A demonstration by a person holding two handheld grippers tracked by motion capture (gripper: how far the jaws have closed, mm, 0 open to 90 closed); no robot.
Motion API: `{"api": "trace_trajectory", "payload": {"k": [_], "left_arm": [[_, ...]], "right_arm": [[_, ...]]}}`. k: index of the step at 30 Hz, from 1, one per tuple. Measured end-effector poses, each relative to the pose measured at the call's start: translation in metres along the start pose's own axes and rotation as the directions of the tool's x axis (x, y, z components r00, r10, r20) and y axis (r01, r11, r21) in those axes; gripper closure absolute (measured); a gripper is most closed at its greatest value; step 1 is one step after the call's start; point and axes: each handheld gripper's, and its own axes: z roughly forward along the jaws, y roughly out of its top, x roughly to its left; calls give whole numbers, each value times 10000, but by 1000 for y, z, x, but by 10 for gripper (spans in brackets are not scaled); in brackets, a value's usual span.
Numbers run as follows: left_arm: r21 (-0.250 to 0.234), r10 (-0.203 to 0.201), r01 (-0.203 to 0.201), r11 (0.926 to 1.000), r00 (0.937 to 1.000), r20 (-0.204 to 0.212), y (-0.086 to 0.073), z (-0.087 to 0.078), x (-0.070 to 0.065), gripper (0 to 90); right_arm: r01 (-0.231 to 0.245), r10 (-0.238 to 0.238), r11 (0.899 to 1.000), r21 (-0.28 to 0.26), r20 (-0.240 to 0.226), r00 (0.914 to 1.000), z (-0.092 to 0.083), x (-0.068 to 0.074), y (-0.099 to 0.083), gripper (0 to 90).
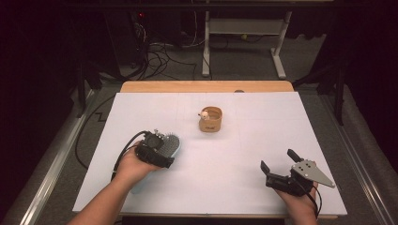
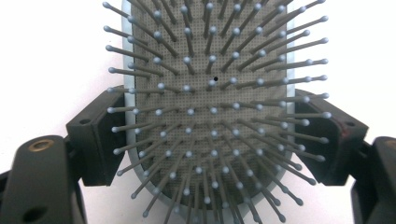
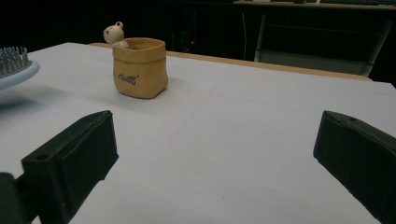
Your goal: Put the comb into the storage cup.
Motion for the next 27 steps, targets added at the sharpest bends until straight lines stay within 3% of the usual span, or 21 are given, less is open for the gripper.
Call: {"api": "trace_trajectory", "payload": {"k": [7, 15, 17, 26, 27], "left_arm": [[-330, 57, -55, 9994, 10000, 59, -2, -6, 1, 201], [-1096, 128, -101, 9939, 9996, 236, -4, -14, 3, 201], [-1444, 193, -158, 9894, 9995, 232, -5, -17, 3, 201], [-1949, 224, -149, 9807, 9991, 362, -6, -20, 3, 201], [-2173, 205, -132, 9760, 9993, 313, -7, -20, 1, 201]], "right_arm": [[1, -1, 10000, 7, 11, 10000, 0, 0, 0, 2], [5, -5, 10000, -25, 34, 10000, -1, 0, 0, 2], [21, -21, 10000, -14, 32, 10000, 0, 0, 0, 2], [36, -36, 10000, -8, 40, 10000, 0, 0, 0, 2], [36, -36, 10000, -16, 37, 10000, 0, 0, 0, 2]]}}
